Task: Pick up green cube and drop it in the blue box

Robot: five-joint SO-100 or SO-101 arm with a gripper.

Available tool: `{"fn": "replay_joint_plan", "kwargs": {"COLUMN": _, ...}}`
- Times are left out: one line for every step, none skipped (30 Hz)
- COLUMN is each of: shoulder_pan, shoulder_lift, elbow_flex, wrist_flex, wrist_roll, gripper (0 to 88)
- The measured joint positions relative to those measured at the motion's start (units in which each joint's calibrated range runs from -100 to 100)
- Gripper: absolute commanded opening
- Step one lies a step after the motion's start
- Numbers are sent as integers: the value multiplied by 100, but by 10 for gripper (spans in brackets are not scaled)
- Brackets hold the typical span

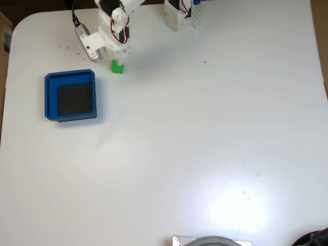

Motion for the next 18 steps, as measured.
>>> {"fn": "replay_joint_plan", "kwargs": {"shoulder_pan": 0, "shoulder_lift": 50, "elbow_flex": 0, "wrist_flex": 0, "wrist_roll": -39, "gripper": 14}}
{"fn": "replay_joint_plan", "kwargs": {"shoulder_pan": 36, "shoulder_lift": 58, "elbow_flex": 0, "wrist_flex": 0, "wrist_roll": -93, "gripper": 14}}
{"fn": "replay_joint_plan", "kwargs": {"shoulder_pan": 78, "shoulder_lift": 58, "elbow_flex": -9, "wrist_flex": 0, "wrist_roll": -161, "gripper": 14}}
{"fn": "replay_joint_plan", "kwargs": {"shoulder_pan": 121, "shoulder_lift": 58, "elbow_flex": -9, "wrist_flex": 0, "wrist_roll": -234, "gripper": 14}}
{"fn": "replay_joint_plan", "kwargs": {"shoulder_pan": 156, "shoulder_lift": 67, "elbow_flex": -9, "wrist_flex": 0, "wrist_roll": -313, "gripper": 14}}
{"fn": "replay_joint_plan", "kwargs": {"shoulder_pan": 171, "shoulder_lift": 75, "elbow_flex": -9, "wrist_flex": 0, "wrist_roll": -396, "gripper": 14}}
{"fn": "replay_joint_plan", "kwargs": {"shoulder_pan": 178, "shoulder_lift": 75, "elbow_flex": -9, "wrist_flex": 0, "wrist_roll": -469, "gripper": 14}}
{"fn": "replay_joint_plan", "kwargs": {"shoulder_pan": 185, "shoulder_lift": 75, "elbow_flex": -9, "wrist_flex": 0, "wrist_roll": -547, "gripper": 14}}
{"fn": "replay_joint_plan", "kwargs": {"shoulder_pan": 185, "shoulder_lift": 75, "elbow_flex": -9, "wrist_flex": 0, "wrist_roll": -611, "gripper": 15}}
{"fn": "replay_joint_plan", "kwargs": {"shoulder_pan": 185, "shoulder_lift": 75, "elbow_flex": -9, "wrist_flex": 0, "wrist_roll": -684, "gripper": 15}}
{"fn": "replay_joint_plan", "kwargs": {"shoulder_pan": 185, "shoulder_lift": 75, "elbow_flex": -9, "wrist_flex": 0, "wrist_roll": -762, "gripper": 15}}
{"fn": "replay_joint_plan", "kwargs": {"shoulder_pan": 185, "shoulder_lift": 75, "elbow_flex": -9, "wrist_flex": 0, "wrist_roll": -825, "gripper": 15}}
{"fn": "replay_joint_plan", "kwargs": {"shoulder_pan": 185, "shoulder_lift": 75, "elbow_flex": -9, "wrist_flex": 0, "wrist_roll": -904, "gripper": 15}}
{"fn": "replay_joint_plan", "kwargs": {"shoulder_pan": 185, "shoulder_lift": 75, "elbow_flex": -9, "wrist_flex": 0, "wrist_roll": -982, "gripper": 15}}
{"fn": "replay_joint_plan", "kwargs": {"shoulder_pan": 185, "shoulder_lift": 75, "elbow_flex": -9, "wrist_flex": 0, "wrist_roll": -1065, "gripper": 15}}
{"fn": "replay_joint_plan", "kwargs": {"shoulder_pan": 185, "shoulder_lift": 75, "elbow_flex": -9, "wrist_flex": 0, "wrist_roll": -1138, "gripper": 15}}
{"fn": "replay_joint_plan", "kwargs": {"shoulder_pan": 185, "shoulder_lift": 75, "elbow_flex": -9, "wrist_flex": 0, "wrist_roll": -1221, "gripper": 15}}
{"fn": "replay_joint_plan", "kwargs": {"shoulder_pan": 185, "shoulder_lift": 75, "elbow_flex": -9, "wrist_flex": 0, "wrist_roll": -1289, "gripper": 15}}
